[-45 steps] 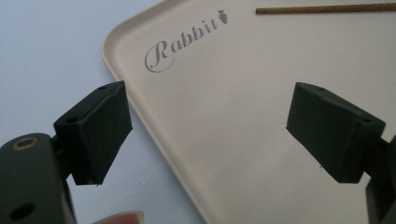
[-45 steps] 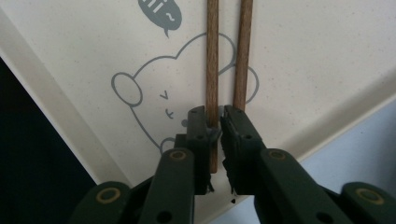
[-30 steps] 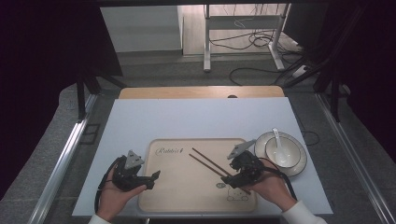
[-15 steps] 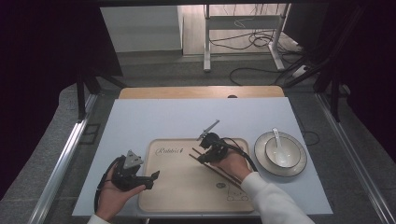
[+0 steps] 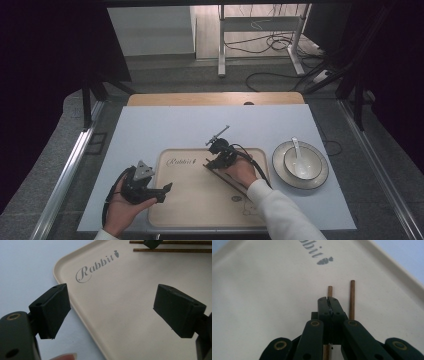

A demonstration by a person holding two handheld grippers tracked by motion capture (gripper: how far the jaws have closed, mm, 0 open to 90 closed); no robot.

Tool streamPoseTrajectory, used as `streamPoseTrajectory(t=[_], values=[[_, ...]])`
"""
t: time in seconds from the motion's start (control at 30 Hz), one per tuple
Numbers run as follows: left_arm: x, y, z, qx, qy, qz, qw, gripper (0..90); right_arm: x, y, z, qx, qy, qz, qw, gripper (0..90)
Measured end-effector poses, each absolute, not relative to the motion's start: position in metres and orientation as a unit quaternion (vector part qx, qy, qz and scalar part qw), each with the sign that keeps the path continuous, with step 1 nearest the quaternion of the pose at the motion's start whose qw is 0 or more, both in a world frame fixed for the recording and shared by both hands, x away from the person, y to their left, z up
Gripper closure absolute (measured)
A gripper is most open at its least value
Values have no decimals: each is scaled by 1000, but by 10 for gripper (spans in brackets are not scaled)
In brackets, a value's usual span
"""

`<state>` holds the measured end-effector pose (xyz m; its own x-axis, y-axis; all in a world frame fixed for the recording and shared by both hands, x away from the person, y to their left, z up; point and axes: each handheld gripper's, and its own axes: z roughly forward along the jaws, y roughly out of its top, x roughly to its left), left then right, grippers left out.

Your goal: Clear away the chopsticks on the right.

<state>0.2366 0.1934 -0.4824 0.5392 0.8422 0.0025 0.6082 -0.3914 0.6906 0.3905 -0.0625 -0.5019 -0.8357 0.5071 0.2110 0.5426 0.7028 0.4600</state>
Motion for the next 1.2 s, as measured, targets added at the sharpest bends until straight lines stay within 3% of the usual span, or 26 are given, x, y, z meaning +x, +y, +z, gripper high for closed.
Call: streamPoseTrajectory(t=[0.17,0.4,1.2], values=[[237,193,-483,815,445,180,325,140,387,-60,-505,-276,-928,-246,39,894],[236,194,-483,814,446,181,325,140,396,-70,-506,-305,-924,-230,-2,895],[236,194,-483,815,443,176,329,139,401,-159,-493,-432,-880,-171,-100,896]])
